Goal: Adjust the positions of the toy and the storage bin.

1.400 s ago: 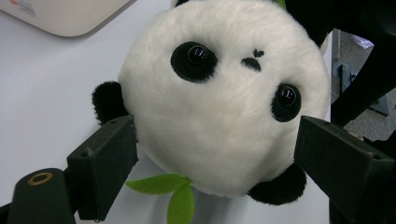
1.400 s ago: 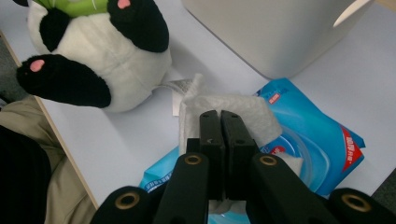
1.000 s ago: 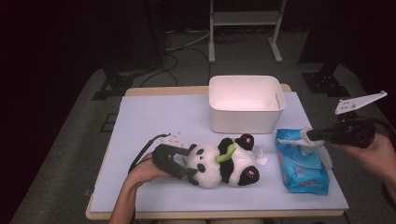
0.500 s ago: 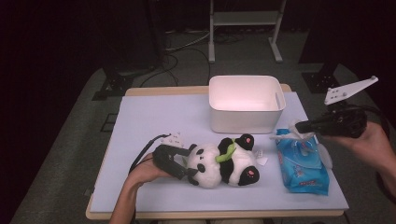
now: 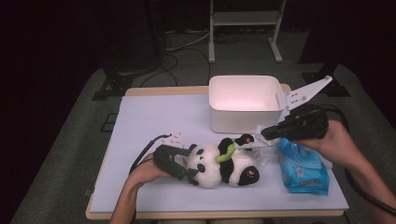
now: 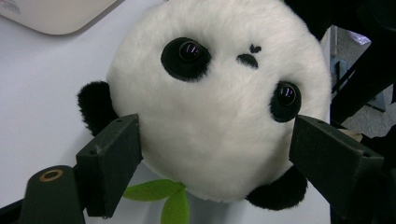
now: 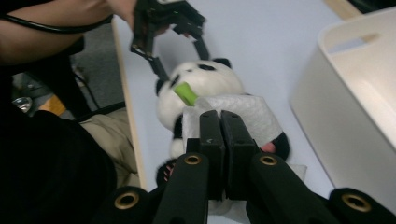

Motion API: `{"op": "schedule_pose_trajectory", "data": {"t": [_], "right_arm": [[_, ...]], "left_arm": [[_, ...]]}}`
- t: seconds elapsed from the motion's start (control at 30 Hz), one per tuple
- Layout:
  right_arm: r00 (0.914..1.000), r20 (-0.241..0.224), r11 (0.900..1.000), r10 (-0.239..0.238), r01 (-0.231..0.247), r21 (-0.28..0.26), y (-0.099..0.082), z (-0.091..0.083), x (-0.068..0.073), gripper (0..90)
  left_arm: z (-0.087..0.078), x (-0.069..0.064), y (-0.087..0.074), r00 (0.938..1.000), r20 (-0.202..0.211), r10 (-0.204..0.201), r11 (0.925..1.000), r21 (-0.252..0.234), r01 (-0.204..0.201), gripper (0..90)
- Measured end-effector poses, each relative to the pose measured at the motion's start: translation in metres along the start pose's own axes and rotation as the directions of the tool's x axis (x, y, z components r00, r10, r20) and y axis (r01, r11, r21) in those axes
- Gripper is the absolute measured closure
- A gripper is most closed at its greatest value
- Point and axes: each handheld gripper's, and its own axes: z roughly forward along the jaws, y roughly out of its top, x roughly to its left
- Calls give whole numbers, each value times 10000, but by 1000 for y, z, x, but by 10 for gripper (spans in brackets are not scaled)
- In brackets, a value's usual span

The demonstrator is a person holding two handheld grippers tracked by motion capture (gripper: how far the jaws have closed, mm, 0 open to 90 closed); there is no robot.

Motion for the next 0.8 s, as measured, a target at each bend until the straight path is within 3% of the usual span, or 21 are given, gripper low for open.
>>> {"op": "schedule_pose_trajectory", "data": {"t": [0.03,0.1,0.13,0.3,0.53,0.8], "right_arm": [[9993,-318,9998,-178,179,39,6,10,4,876],[9987,-420,9996,-275,278,54,9,15,6,876],[9965,-747,9992,-387,391,35,13,26,10,876],[9941,-1028,9992,-351,369,155,13,44,9,875],[9927,-1168,9967,310,-220,776,-16,83,-7,872],[9921,-1072,9923,645,-524,1121,-43,101,-10,854]], "left_arm": [[0,0,0,10000,-2,-7,10000,-5,7,161],[0,0,0,10000,-1,16,10000,13,-16,161],[0,0,0,10000,-5,18,10000,17,-18,161],[0,-1,0,10000,-3,12,10000,19,-12,161],[0,-1,0,10000,2,31,10000,34,-31,161],[1,-2,1,10000,-11,20,10000,3,-20,162]]}}
